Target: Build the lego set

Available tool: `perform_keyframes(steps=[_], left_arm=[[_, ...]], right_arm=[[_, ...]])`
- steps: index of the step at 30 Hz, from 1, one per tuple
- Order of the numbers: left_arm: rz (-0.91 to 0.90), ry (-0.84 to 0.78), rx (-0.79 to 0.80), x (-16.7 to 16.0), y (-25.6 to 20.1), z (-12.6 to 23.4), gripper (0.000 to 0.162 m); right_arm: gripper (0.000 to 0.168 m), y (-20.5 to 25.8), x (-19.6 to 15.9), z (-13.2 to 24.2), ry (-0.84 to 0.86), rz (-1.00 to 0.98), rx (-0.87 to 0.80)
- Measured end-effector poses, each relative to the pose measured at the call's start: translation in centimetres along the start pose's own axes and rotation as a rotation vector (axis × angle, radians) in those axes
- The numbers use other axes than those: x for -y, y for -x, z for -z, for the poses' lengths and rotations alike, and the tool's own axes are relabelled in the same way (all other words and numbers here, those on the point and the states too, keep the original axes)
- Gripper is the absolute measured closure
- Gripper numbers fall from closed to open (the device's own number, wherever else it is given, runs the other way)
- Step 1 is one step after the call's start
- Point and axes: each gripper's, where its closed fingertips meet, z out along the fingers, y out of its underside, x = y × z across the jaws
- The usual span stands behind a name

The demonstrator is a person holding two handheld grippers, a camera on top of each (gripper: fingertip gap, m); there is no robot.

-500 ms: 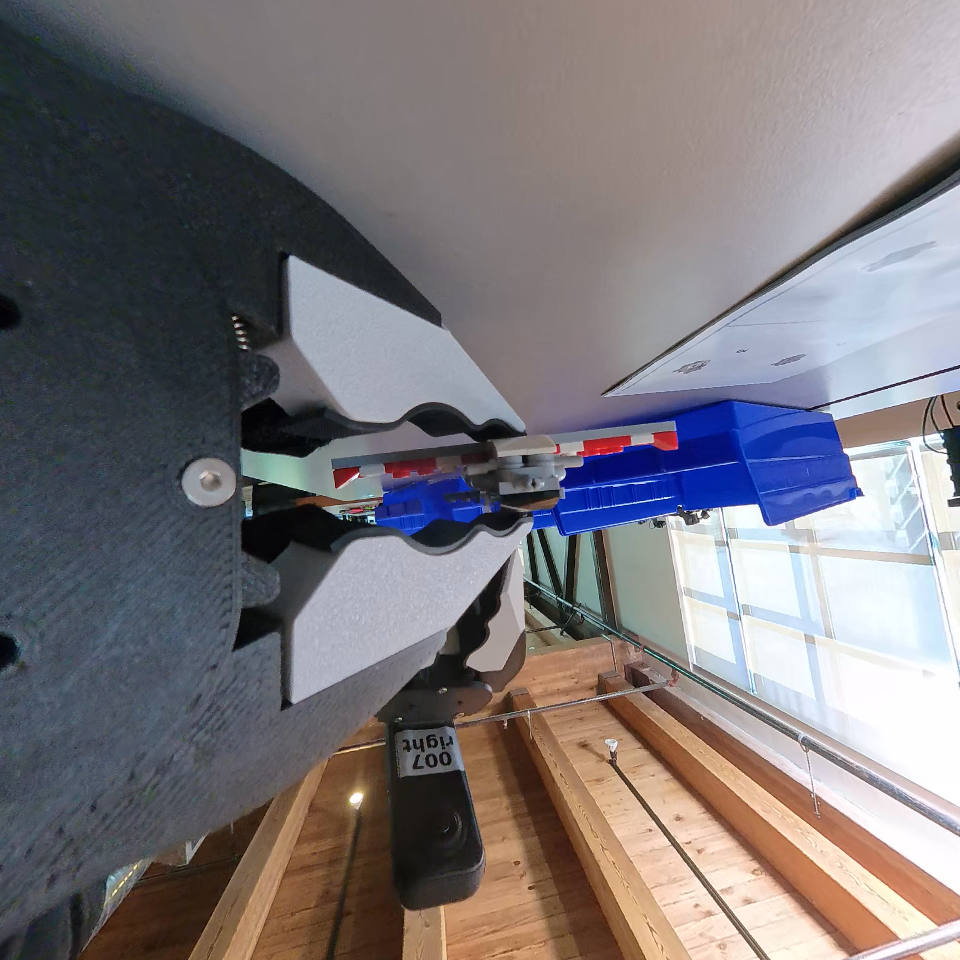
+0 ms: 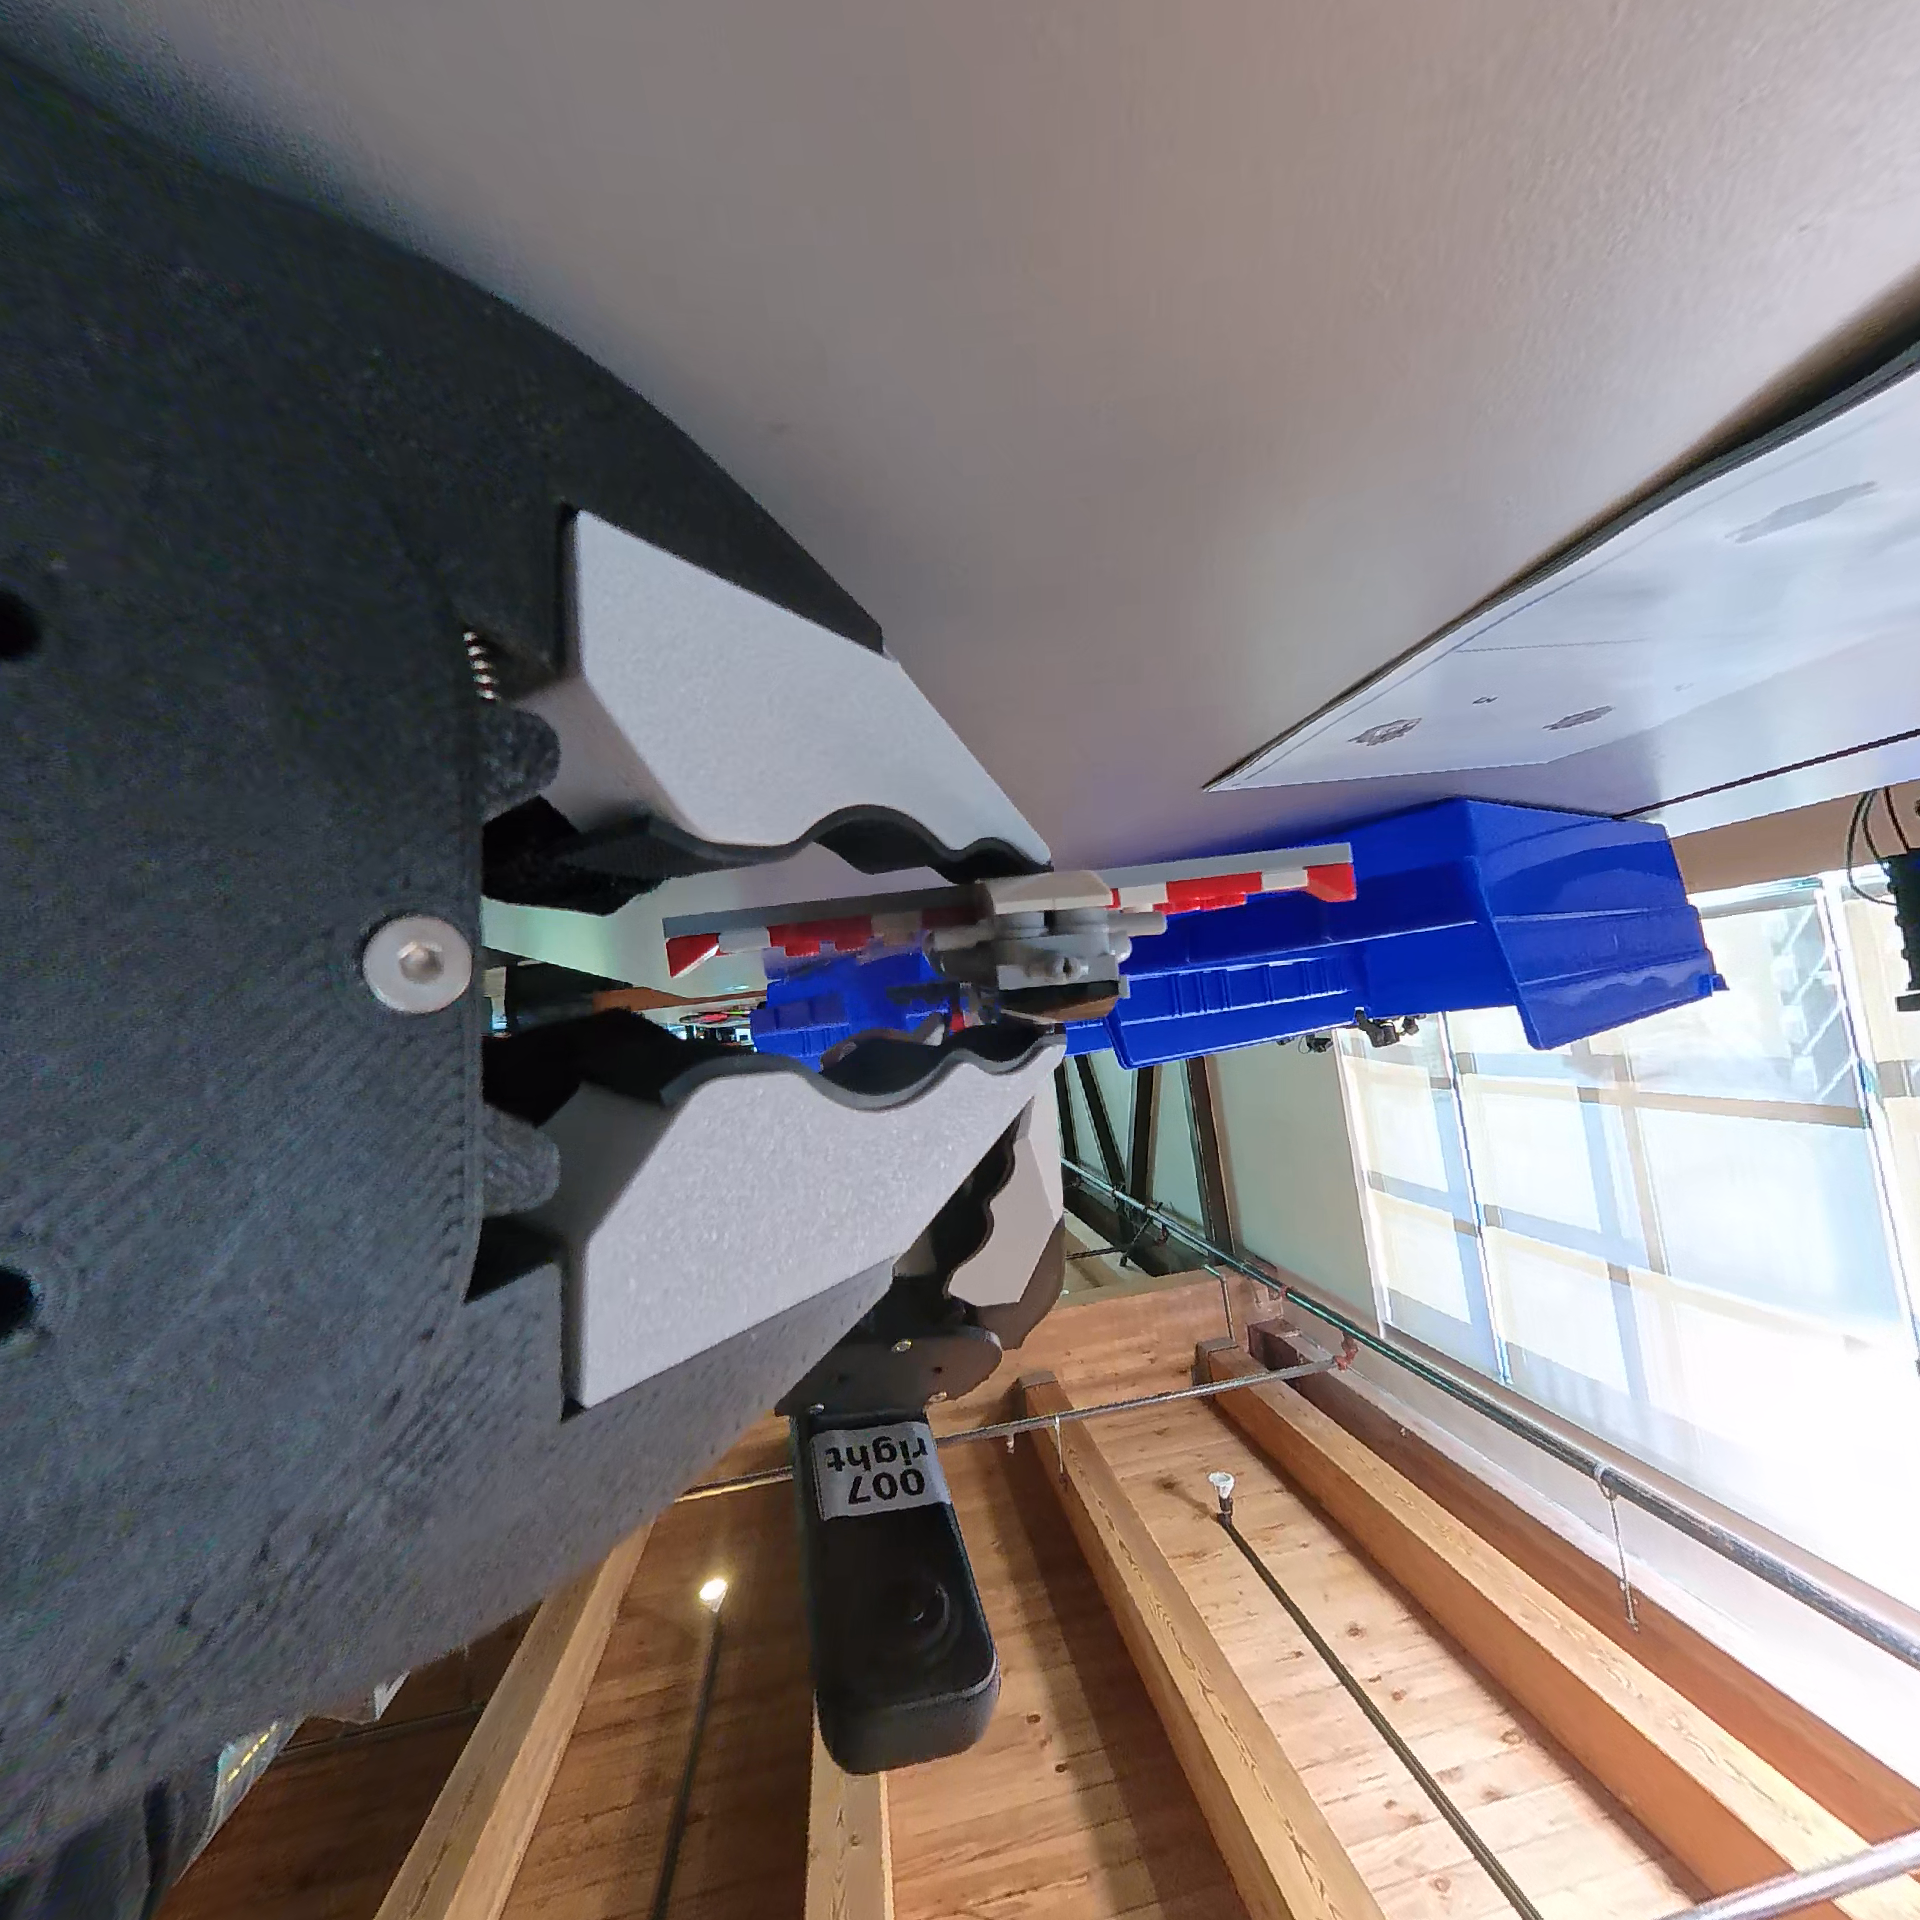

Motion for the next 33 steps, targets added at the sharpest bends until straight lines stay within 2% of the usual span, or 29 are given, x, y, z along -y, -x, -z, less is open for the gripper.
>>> perform_keyframes(steps=[1, 13, 19, 21, 24, 28, 30, 33], left_arm=[[0.001, 0.0, 0.0, 0.0, 0.0, 0.0, 0.135], [0.001, 0.001, -0.003, 0.0, 0.0, 0.0, 0.135], [0.008, -0.005, -0.01, 0.1, -0.1, 0.0, 0.135], [0.017, -0.012, -0.019, 0.3, -0.2, 0.1, 0.135], [0.029, -0.034, -0.041, 0.6, -0.4, 0.4, 0.135], [0.02, -0.078, -0.07, 1.3, -0.9, 0.8, 0.135], [0.017, -0.104, -0.083, 1.6, -1.2, 0.9, 0.135], [0.022, -0.13, -0.101, 1.7, -1.6, 0.9, 0.135]], right_arm=[[0.15, 0.0, 0.0, 0.0, -0.002, -0.002, 0.0], [0.148, -0.1, -0.3, -0.1, 0.0, -0.02, 0.005], [0.135, -0.1, 0.4, 0.8, -0.061, -0.035, -0.021], [0.123, -0.4, 0.5, 1.6, -0.116, -0.084, -0.068], [0.112, -0.7, 0.5, 3.2, -0.279, -0.3, -0.128], [0.106, -0.5, -0.2, 4.8, -0.544, -0.809, -0.124], [0.101, 0.4, -0.8, 4.0, -0.598, -1.038, -0.069], [0.098, 1.5, -0.7, 2.3, -0.618, -1.207, 0.003]])
